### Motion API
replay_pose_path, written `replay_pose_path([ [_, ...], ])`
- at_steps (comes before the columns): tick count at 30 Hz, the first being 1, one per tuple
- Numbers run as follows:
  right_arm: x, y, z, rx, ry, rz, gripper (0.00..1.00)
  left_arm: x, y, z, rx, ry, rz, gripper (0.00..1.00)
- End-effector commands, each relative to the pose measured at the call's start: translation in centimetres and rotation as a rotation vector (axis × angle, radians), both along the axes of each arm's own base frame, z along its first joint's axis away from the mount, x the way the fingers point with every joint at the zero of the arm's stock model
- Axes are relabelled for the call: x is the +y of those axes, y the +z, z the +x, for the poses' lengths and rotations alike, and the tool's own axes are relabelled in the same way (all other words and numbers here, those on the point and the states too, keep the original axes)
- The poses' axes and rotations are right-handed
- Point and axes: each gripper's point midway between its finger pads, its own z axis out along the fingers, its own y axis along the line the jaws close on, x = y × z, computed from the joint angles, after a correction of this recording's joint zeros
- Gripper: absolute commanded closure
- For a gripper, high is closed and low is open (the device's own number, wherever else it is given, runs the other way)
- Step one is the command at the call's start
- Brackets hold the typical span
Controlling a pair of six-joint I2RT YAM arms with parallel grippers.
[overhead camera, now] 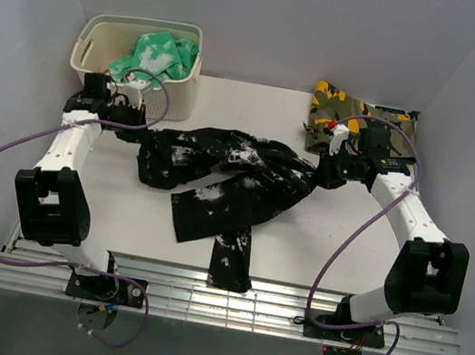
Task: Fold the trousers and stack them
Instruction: Flatten the trousers out
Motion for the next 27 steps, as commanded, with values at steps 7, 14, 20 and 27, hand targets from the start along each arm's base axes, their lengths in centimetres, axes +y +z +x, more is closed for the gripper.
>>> replay_pose_path([
  [7, -7.7, 9.0, 1.1, -0.346, -0.02, -0.274, 0.92, 6.5, 19.1, -0.4, -0.542, -0.011, 0.52, 1.0],
  [14, -15.1, 16.4, 6.9, -0.501, -0.151, -0.4, 0.92, 7.7, 23.2, 3.2, -0.659, 0.148, 0.484, 1.0],
  [20, -17.0, 23.9, 8.7, -0.651, -0.184, -0.43, 0.92, 6.3, 25.9, 4.9, -0.742, 0.182, 0.355, 1.0],
  [27, -15.0, 10.1, -0.8, -0.401, 0.128, -0.475, 0.92, 4.2, 14.7, -2.5, -0.637, -0.121, 0.484, 1.0],
])
